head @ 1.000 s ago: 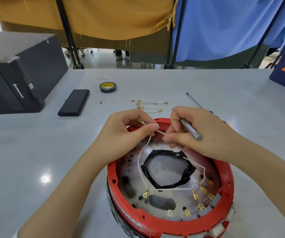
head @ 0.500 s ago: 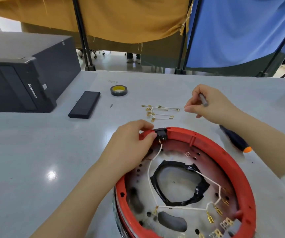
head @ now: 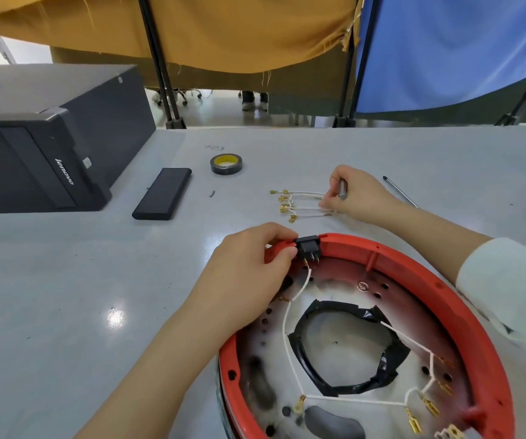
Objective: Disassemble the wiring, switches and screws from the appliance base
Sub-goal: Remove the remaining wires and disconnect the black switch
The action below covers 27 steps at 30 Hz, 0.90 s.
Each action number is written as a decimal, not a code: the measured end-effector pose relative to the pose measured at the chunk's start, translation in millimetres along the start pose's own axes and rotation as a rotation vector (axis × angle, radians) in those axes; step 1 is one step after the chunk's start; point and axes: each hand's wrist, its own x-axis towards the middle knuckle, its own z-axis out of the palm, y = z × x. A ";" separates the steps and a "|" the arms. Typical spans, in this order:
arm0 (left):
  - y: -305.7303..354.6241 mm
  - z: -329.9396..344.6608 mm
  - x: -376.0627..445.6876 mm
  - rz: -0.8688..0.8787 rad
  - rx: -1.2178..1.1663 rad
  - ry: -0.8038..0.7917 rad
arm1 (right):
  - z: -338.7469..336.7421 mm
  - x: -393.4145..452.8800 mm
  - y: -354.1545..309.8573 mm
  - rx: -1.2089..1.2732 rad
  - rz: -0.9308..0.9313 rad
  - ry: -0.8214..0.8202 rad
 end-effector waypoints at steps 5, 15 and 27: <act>1.1 -1.3 0.6 0.003 0.009 -0.011 | -21.9 -49.4 -44.4 0.165 -0.136 -0.027; 9.0 -5.2 -3.8 0.075 0.078 -0.024 | -18.0 -116.1 -86.0 0.569 -0.164 -0.169; 5.7 -2.2 0.3 0.061 0.076 -0.007 | -4.1 -97.9 -81.0 0.558 -0.164 0.075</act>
